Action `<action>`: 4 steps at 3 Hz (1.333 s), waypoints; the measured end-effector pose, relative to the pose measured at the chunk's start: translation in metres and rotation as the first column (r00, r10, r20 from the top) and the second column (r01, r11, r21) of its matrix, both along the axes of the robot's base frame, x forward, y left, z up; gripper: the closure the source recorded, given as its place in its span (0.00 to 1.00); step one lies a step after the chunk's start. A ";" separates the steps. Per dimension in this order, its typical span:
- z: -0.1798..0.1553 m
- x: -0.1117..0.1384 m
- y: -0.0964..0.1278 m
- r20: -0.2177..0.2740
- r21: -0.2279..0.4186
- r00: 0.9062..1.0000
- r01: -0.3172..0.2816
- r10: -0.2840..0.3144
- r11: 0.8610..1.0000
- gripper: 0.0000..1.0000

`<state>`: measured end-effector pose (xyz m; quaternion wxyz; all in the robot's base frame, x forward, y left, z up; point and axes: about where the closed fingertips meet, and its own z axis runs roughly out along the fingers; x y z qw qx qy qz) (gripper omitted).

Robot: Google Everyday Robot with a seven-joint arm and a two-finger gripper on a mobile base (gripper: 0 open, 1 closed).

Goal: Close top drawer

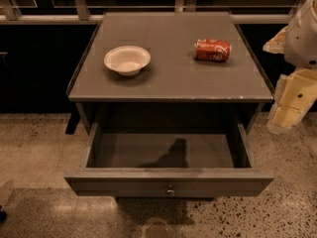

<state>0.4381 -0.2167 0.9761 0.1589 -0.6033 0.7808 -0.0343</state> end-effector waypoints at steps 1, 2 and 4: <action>0.000 0.000 0.000 0.000 0.000 1.000 0.000 0.000 1.000 0.00; -0.005 -0.001 -0.001 0.014 0.023 1.000 0.006 -0.006 1.000 0.00; -0.115 -0.038 -0.015 -0.023 0.300 0.996 0.087 -0.084 0.950 0.00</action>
Offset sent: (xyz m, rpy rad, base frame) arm -0.0032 -0.0040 -0.0164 0.0542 -0.0138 -0.0133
